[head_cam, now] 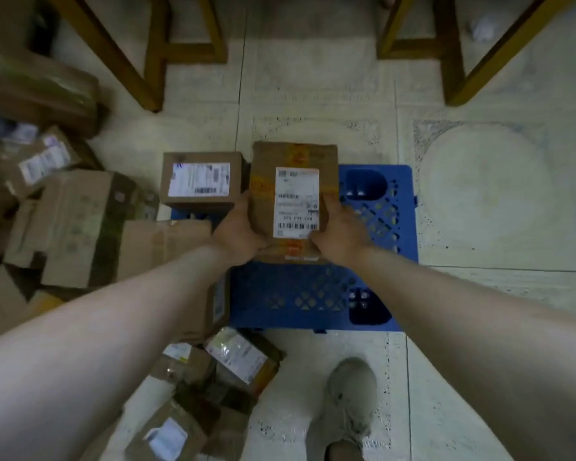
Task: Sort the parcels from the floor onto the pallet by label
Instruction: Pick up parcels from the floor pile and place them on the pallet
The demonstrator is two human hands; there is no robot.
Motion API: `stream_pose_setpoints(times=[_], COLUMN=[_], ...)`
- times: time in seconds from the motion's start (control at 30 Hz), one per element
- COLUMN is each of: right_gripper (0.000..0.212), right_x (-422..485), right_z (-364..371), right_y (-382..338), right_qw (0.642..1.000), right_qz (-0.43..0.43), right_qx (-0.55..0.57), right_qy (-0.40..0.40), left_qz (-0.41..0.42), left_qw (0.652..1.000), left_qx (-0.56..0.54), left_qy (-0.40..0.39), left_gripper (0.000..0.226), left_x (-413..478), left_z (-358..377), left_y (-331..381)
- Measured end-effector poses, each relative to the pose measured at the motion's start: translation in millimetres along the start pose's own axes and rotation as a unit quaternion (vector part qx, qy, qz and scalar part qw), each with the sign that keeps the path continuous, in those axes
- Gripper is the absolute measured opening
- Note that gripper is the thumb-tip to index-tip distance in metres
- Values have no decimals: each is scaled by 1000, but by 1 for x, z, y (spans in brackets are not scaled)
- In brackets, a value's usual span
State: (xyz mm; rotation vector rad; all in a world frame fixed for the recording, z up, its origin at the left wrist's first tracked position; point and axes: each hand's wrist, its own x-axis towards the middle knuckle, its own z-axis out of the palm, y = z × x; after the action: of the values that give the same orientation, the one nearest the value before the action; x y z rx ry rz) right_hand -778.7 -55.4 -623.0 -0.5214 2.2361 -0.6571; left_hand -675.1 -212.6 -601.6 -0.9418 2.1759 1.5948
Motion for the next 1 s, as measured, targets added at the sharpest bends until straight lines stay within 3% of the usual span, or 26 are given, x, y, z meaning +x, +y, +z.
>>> stream_pose_setpoints(times=[0.13, 0.27, 0.33, 0.43, 0.5, 0.57, 1.0], right_gripper=[76, 80, 80, 78, 77, 76, 76], right_x=[31, 38, 39, 41, 43, 45, 59], right_z=[28, 43, 45, 42, 40, 40, 56], right_y=[27, 40, 42, 39, 35, 27, 8], right_qw=[1000, 999, 999, 999, 999, 999, 998], right_qz=[-9, -6, -12, -21, -29, -42, -47], right_qx=[-8, -42, -42, -25, -25, -28, -10], right_qy=[8, 17, 22, 11, 2, -6, -29], left_qz=[-16, -56, -26, 31, 35, 24, -20], left_qw=[996, 973, 934, 836, 793, 776, 825], left_qx=[62, 208, 352, 547, 607, 629, 565], left_qy=[-57, -80, -59, -31, -33, -38, -14], left_gripper=[102, 115, 111, 104, 101, 100, 97], left_x=[39, 52, 48, 50, 54, 56, 63], left_z=[16, 25, 23, 17, 9, 1, -22], left_y=[-34, -48, -50, -50, -49, -47, -58])
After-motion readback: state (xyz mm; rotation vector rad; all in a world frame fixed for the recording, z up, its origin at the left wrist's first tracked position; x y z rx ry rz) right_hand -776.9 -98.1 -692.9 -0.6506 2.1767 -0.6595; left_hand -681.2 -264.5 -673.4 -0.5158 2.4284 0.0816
